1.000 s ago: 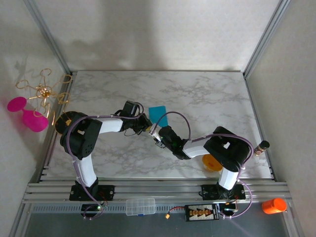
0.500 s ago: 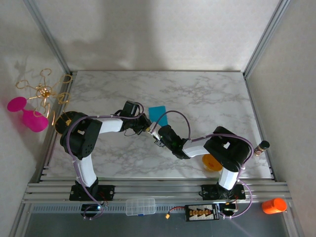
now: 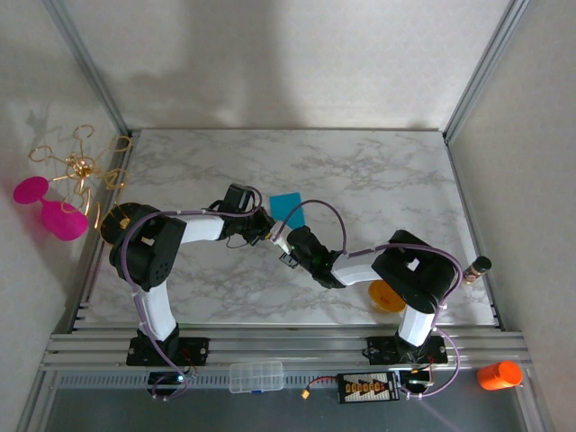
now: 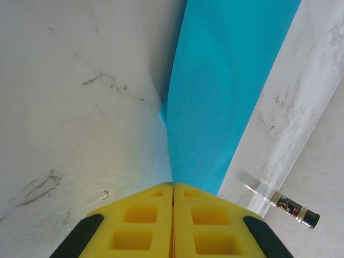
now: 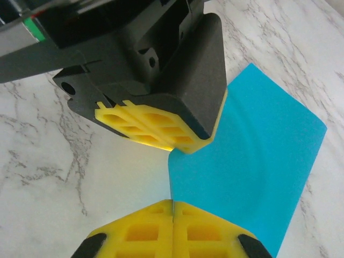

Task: Fold a paper plane with a square sheet of paper (pick it up from the middle)
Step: Third fold the triangle at the center of the table.

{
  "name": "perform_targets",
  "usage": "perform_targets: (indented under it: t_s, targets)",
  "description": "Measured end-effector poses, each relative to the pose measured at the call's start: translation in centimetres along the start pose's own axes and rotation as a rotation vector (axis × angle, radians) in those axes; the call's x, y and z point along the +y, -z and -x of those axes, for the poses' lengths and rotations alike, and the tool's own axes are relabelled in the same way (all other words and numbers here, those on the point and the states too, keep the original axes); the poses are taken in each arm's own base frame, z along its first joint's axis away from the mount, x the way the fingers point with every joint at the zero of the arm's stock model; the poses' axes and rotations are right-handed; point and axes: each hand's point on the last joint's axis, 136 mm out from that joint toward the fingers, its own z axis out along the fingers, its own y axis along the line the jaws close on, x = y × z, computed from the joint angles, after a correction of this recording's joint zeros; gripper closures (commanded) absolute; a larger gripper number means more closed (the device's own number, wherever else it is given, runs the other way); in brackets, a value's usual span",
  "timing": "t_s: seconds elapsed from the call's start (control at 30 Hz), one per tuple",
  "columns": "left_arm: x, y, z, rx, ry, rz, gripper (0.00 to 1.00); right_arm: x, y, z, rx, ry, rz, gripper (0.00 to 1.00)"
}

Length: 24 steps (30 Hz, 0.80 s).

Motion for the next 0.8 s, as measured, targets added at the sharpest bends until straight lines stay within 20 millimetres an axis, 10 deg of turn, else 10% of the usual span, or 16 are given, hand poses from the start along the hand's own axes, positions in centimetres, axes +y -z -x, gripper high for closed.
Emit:
perform_targets:
  t_s: [0.43,0.8]
  targets:
    - [-1.1,4.5,3.6,-0.160,-0.009,-0.024,0.67,2.8,0.6,-0.3,0.015,-0.046,0.166,1.00]
    - [-2.6,1.2,2.7,-0.101,-0.114,0.000,0.75,4.4,2.1,1.7,-0.036,-0.156,0.316,1.00]
